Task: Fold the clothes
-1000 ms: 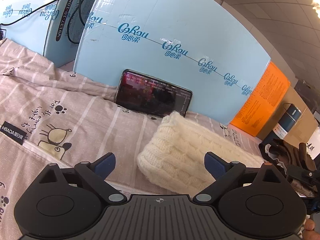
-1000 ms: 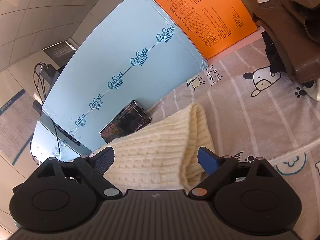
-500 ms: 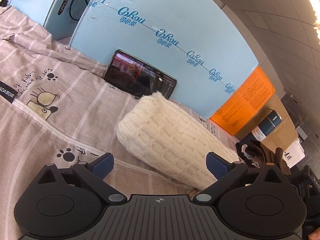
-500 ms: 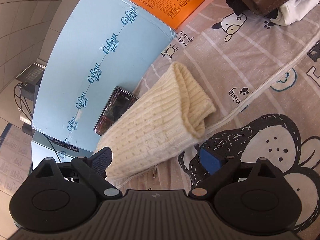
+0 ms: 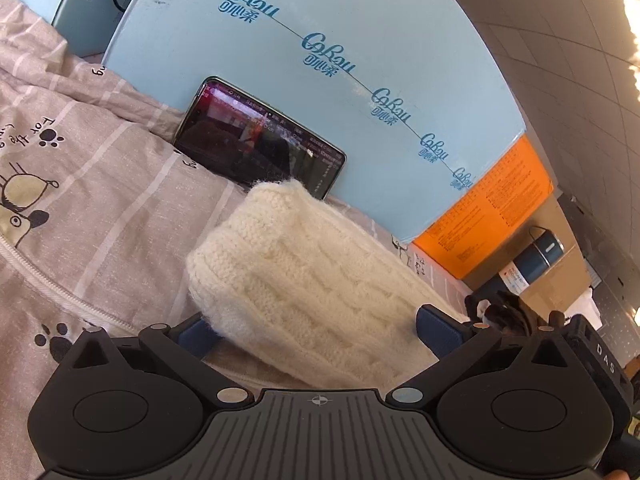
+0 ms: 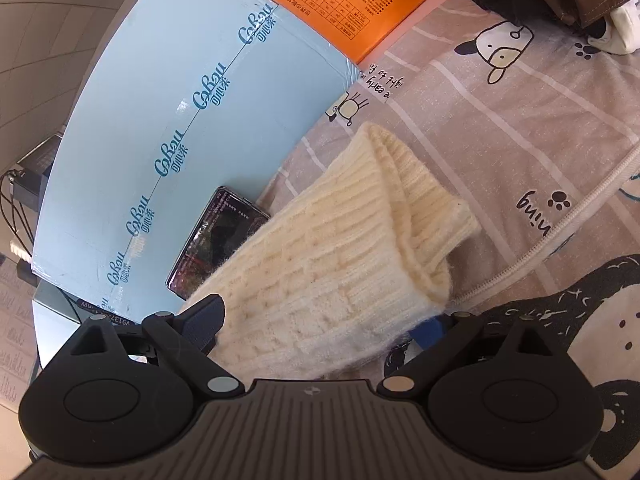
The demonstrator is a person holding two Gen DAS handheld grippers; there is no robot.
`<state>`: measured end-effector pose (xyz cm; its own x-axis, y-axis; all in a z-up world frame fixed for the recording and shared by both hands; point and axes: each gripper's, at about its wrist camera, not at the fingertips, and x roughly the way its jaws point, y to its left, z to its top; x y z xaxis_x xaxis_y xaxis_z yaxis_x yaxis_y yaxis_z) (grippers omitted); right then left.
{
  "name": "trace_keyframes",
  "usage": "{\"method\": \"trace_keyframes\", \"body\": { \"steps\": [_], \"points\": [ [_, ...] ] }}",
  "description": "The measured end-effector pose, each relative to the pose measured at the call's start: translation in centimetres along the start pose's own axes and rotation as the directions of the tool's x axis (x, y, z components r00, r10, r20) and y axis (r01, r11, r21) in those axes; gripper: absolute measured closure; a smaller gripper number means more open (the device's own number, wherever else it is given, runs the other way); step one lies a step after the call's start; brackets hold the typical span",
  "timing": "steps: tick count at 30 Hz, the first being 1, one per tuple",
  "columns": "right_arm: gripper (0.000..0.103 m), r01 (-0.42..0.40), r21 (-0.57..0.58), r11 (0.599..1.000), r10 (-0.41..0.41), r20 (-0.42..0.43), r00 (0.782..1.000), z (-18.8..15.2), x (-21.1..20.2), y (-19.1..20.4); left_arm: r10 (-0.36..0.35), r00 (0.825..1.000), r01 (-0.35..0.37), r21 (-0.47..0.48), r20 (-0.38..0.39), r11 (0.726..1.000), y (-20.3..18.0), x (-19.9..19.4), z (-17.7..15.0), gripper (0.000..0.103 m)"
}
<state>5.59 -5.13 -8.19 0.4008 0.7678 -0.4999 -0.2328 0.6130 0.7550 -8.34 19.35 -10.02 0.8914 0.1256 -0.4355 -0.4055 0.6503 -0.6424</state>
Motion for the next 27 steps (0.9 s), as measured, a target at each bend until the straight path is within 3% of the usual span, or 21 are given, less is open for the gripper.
{"method": "trace_keyframes", "body": {
  "steps": [6,13,27],
  "points": [
    [0.025,-0.03,-0.067,0.997,0.035,0.07,0.997,-0.6,0.0,-0.7,0.013,0.998,-0.019,0.106,0.061,0.994,-0.4,0.0,-1.1,0.004],
    [0.043,-0.064,-0.184,0.981,0.09,0.14,0.986,-1.4,-0.7,-0.6,-0.015,0.995,0.003,0.121,0.096,0.993,-0.3,-0.8,-0.9,0.017],
    [0.059,-0.157,-0.277,0.948,0.222,0.223,0.949,-2.3,-1.9,-0.3,-0.059,0.984,0.038,0.127,0.166,0.991,-0.6,-2.5,-0.4,0.03]
  ]
}}
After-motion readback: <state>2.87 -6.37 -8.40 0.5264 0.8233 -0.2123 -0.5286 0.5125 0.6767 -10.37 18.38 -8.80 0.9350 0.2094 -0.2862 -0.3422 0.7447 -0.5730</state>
